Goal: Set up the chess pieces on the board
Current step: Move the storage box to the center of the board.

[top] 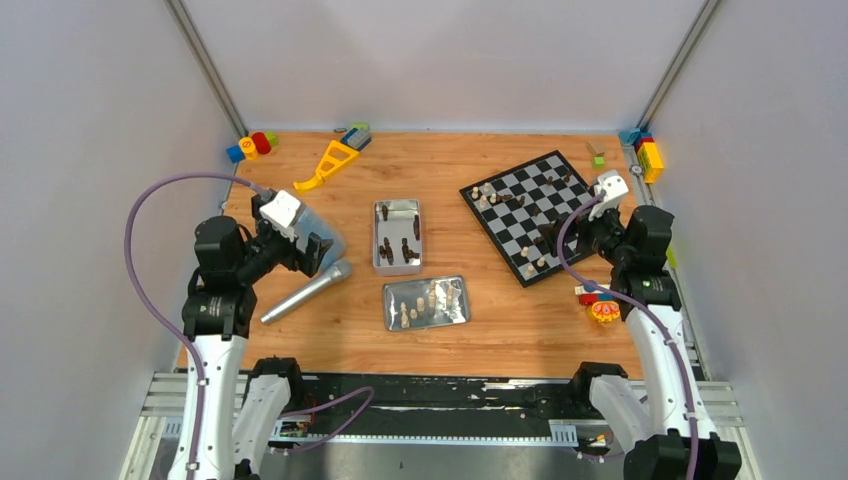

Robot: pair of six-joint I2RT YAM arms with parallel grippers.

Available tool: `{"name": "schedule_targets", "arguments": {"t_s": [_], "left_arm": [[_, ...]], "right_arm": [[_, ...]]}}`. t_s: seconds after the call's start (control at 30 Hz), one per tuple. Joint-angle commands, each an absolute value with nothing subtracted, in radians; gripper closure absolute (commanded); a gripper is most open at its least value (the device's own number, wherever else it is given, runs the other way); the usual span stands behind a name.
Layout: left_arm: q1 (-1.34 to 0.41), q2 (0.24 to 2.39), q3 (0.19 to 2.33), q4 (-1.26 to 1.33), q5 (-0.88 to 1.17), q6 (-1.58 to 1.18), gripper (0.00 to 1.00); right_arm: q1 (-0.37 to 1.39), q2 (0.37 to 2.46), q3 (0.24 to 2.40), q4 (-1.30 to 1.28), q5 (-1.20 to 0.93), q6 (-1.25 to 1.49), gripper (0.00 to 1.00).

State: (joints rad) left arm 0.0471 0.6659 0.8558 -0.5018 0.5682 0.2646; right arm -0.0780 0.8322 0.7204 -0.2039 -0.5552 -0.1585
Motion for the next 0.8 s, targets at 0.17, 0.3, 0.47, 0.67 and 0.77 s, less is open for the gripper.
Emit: {"name": "schedule_targets", "arguments": {"t_s": [0.17,0.3,0.47,0.67,0.77], "left_arm": [[0.010,0.715,0.953,-0.583,0.627,0.347,0.01],[-0.095,0.786,0.987,-0.549,0.553,0.337,0.02],[-0.196,0.924,1.074,-0.496,0.430,0.304,0.01],[-0.212,1.180,1.167,-0.444,0.385,0.191,0.04],[-0.232,1.275,1.201,-0.419,0.382,0.181,0.07]], "right_arm": [[-0.042,0.861,0.732,-0.189,-0.609,-0.205,0.00],[-0.041,0.840,0.723,-0.192,-0.579,-0.210,0.00],[-0.040,0.849,0.719,-0.193,-0.569,-0.223,0.00],[-0.041,0.862,0.711,-0.193,-0.554,-0.237,0.00],[-0.041,0.868,0.709,-0.193,-0.551,-0.246,0.00]]}}
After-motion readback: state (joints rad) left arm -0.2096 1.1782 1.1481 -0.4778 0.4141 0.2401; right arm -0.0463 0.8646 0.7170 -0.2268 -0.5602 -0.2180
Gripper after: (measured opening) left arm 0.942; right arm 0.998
